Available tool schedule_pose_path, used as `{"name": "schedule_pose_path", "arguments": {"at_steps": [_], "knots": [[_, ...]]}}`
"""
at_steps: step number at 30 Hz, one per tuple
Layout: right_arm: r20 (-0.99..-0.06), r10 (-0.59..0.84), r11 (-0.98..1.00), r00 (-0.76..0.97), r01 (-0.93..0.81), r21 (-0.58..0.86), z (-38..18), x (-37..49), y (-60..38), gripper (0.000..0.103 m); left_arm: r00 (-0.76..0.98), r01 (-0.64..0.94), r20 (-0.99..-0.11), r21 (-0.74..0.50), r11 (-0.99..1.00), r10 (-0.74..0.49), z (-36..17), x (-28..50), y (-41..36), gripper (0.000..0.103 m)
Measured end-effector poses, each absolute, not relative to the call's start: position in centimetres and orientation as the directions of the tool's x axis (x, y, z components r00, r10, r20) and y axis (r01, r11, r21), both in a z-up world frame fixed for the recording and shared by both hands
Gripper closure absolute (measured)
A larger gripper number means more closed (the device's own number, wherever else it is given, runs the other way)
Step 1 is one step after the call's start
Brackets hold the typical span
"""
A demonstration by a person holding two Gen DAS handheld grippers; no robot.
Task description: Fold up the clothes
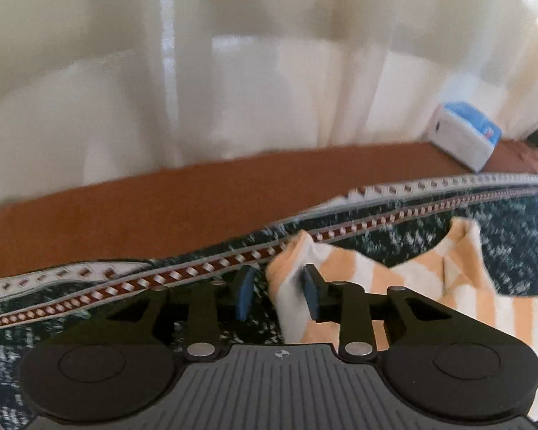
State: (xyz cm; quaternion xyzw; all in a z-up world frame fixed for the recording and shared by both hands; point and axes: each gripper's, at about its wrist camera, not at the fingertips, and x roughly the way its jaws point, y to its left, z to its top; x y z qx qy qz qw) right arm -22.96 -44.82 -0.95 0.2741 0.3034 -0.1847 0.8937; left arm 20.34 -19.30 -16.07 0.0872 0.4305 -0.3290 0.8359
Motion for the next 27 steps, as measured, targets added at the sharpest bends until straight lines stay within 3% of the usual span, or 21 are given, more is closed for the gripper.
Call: {"name": "schedule_pose_path", "arguments": {"at_steps": [14,22,27], "knots": [[-0.556,0.024,0.850,0.831,0.277,0.449,1.2,-20.7,-40.6,0.098,0.033,0.747,-0.850,-0.328,0.579,-0.525,-15.2,14.1,-21.5,0.056],[-0.530,0.097,0.864,0.843,0.192,0.465,2.0,-21.0,-38.4,0.098,0.070,0.741,-0.846,-0.311,0.595,-0.529,-14.4,14.2,-21.8,0.050],[-0.463,0.363,0.849,0.809,-0.083,0.522,1.9,-20.7,-34.1,0.098,0.088,0.734,-0.833,-0.317,0.601,-0.547,-12.4,14.7,-20.2,0.046]]}}
